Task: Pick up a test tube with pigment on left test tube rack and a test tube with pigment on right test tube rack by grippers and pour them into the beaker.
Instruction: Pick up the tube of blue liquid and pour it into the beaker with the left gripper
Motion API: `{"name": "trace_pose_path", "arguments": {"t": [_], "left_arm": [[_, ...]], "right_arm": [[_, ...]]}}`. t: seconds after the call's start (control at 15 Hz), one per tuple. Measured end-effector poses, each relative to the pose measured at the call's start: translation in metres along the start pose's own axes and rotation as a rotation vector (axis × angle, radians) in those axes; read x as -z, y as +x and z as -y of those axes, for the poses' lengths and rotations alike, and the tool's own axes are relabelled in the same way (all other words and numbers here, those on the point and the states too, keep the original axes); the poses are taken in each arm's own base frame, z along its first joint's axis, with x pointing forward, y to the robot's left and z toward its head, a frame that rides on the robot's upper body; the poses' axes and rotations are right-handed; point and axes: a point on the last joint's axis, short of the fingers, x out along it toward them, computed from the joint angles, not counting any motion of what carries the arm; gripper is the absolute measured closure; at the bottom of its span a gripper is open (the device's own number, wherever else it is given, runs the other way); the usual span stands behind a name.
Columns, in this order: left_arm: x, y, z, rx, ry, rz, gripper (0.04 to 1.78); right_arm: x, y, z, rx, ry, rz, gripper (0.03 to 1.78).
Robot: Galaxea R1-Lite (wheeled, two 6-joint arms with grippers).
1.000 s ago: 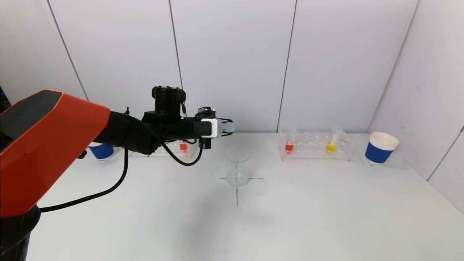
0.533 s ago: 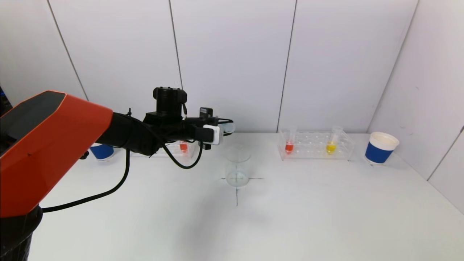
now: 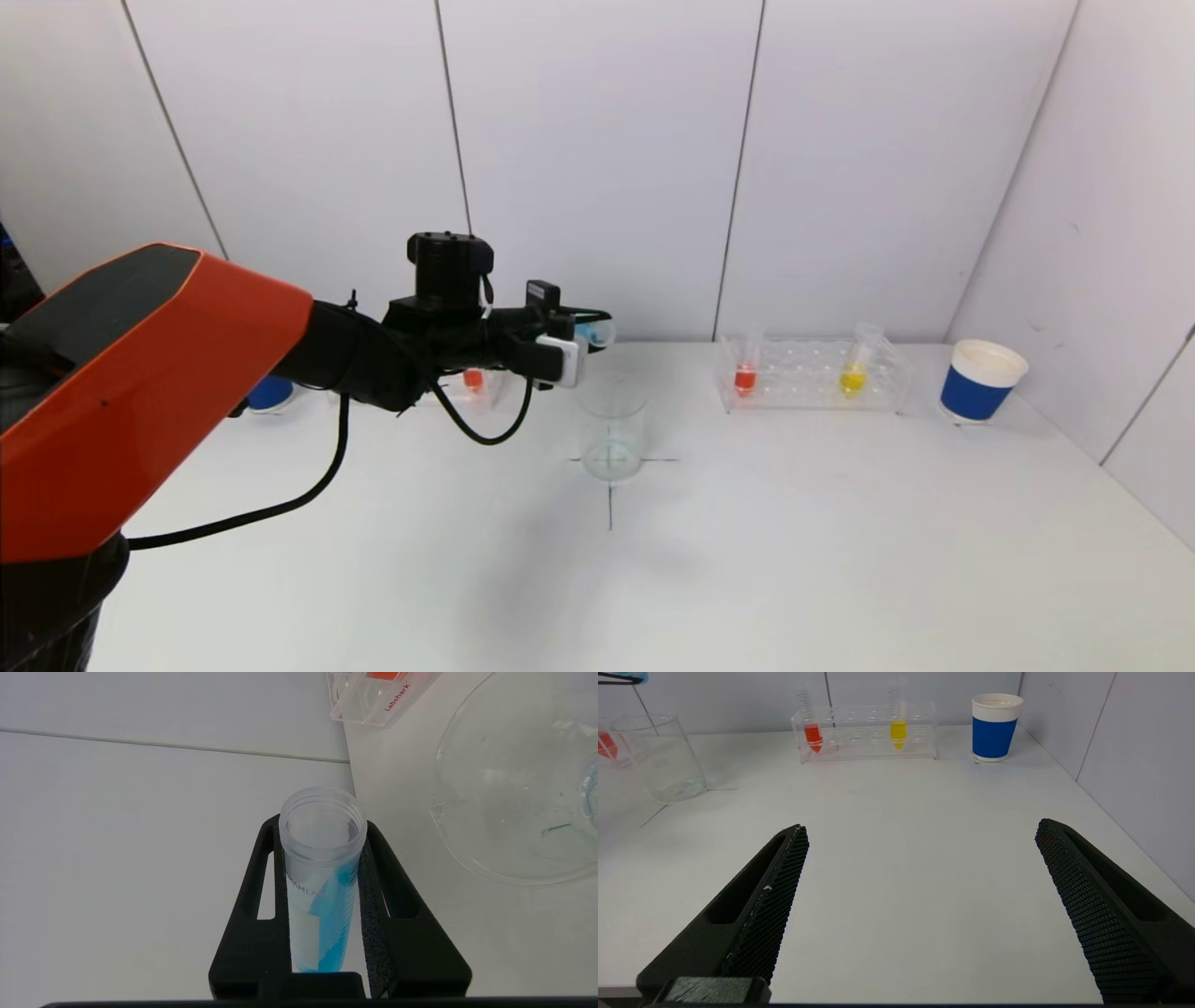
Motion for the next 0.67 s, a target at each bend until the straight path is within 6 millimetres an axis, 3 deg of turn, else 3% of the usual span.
{"name": "trace_pose_path", "arguments": {"t": [0.67], "left_arm": [[-0.0027,0.0035,0.0106,-0.003,0.02,0.016,1.38]], "right_arm": [[0.0,0.0,0.0,0.0,0.0,0.0,0.04]]}}
